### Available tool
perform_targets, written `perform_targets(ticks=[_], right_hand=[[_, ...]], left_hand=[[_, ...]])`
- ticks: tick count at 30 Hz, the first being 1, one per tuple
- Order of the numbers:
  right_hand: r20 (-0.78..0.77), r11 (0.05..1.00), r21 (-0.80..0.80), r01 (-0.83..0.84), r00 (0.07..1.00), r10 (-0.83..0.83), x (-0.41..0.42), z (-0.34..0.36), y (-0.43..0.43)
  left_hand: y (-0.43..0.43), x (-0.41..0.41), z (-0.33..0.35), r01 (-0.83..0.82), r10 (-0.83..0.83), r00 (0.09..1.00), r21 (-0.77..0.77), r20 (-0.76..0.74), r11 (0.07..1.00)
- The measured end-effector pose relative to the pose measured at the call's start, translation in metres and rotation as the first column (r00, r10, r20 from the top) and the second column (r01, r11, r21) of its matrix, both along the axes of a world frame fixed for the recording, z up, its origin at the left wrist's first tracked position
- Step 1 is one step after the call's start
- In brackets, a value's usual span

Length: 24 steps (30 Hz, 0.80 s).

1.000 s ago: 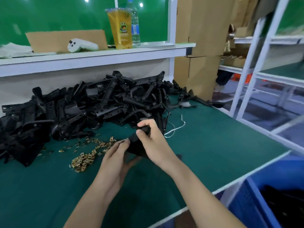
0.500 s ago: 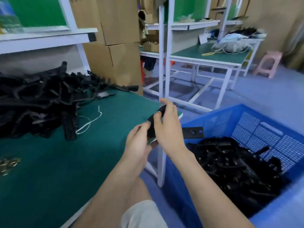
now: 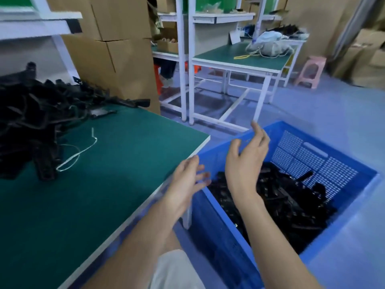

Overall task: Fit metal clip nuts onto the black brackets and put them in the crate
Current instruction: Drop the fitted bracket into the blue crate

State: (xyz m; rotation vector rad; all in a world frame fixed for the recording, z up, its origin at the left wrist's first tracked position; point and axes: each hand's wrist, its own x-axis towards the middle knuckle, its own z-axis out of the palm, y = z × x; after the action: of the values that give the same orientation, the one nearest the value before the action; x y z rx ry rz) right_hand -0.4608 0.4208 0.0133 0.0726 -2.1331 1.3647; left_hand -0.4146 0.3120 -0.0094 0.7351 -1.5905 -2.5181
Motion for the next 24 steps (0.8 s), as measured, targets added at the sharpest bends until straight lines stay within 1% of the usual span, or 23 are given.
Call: perform_targets(ticks=[2,3,4,5,6,8,10,12,13,14,15,16,17,19,21,22,23,24], right_hand=[[-0.063,0.986,0.0,-0.169,0.984,0.169,0.019,0.006,-0.053],[-0.088,0.967,0.008,-0.255,0.963,0.255,0.032,0.009,-0.083],[-0.102,0.94,0.019,-0.342,0.934,0.342,0.046,0.013,-0.114],[-0.103,0.903,0.03,-0.428,0.898,0.429,0.061,0.016,-0.143],[-0.102,0.855,0.042,-0.516,0.849,0.518,0.078,0.019,-0.173],[-0.089,0.739,0.082,-0.668,0.734,0.673,0.111,0.021,-0.226],[-0.033,0.619,0.139,-0.773,0.621,0.783,0.142,0.018,-0.271],[0.026,0.522,0.218,-0.825,0.54,0.841,0.168,0.01,-0.309],[0.058,0.48,0.254,-0.84,0.509,0.859,0.179,0.005,-0.325],[0.095,0.44,0.287,-0.851,0.483,0.871,0.188,0.0,-0.339],[0.13,0.4,0.321,-0.859,0.458,0.879,0.196,-0.005,-0.353],[0.162,0.367,0.353,-0.861,0.442,0.882,0.203,-0.011,-0.364],[0.187,0.342,0.381,-0.859,0.434,0.881,0.209,-0.016,-0.374],[0.201,0.335,0.419,-0.844,0.446,0.872,0.218,-0.022,-0.392],[0.17,0.386,0.403,-0.83,0.482,0.859,0.225,-0.023,-0.406],[0.161,0.417,0.359,-0.835,0.495,0.854,0.228,-0.022,-0.412],[0.159,0.437,0.3,-0.848,0.497,0.853,0.229,-0.022,-0.417],[0.163,0.439,0.244,-0.865,0.483,0.86,0.229,-0.023,-0.42]], left_hand=[[-0.038,0.021,0.016,-0.111,0.108,0.988,-0.028,-0.107,0.993],[-0.059,0.035,0.024,-0.164,0.15,0.976,-0.078,-0.159,0.983],[-0.082,0.051,0.03,-0.221,0.185,0.961,-0.167,-0.207,0.961],[-0.105,0.069,0.035,-0.285,0.219,0.944,-0.277,-0.245,0.918],[-0.129,0.091,0.037,-0.361,0.265,0.924,-0.397,-0.277,0.844],[-0.175,0.138,0.037,-0.468,0.345,0.884,-0.602,-0.317,0.647],[-0.218,0.187,0.031,-0.476,0.435,0.856,-0.756,-0.28,0.45],[-0.253,0.235,0.019,-0.399,0.54,0.811,-0.888,-0.226,0.227],[-0.268,0.258,0.012,-0.328,0.587,0.784,-0.938,-0.202,0.115],[-0.281,0.279,0.005,-0.236,0.637,0.753,-0.971,-0.166,0.025],[-0.292,0.298,0.001,-0.133,0.695,0.71,-0.991,-0.116,-0.029],[-0.301,0.314,-0.003,-0.039,0.748,0.661,-0.998,-0.059,-0.044],[-0.309,0.327,-0.005,0.034,0.785,0.619,-0.999,-0.007,-0.035],[-0.324,0.343,-0.008,0.102,0.813,0.58,-0.995,0.055,-0.005],[-0.338,0.35,-0.007,0.058,0.827,0.559,-0.998,0.058,0.031],[-0.345,0.35,-0.006,0.007,0.835,0.548,-0.999,0.036,0.039],[-0.351,0.348,-0.004,-0.035,0.843,0.537,-0.999,0.006,0.03],[-0.357,0.346,-0.002,-0.052,0.849,0.528,-0.999,-0.021,0.008]])
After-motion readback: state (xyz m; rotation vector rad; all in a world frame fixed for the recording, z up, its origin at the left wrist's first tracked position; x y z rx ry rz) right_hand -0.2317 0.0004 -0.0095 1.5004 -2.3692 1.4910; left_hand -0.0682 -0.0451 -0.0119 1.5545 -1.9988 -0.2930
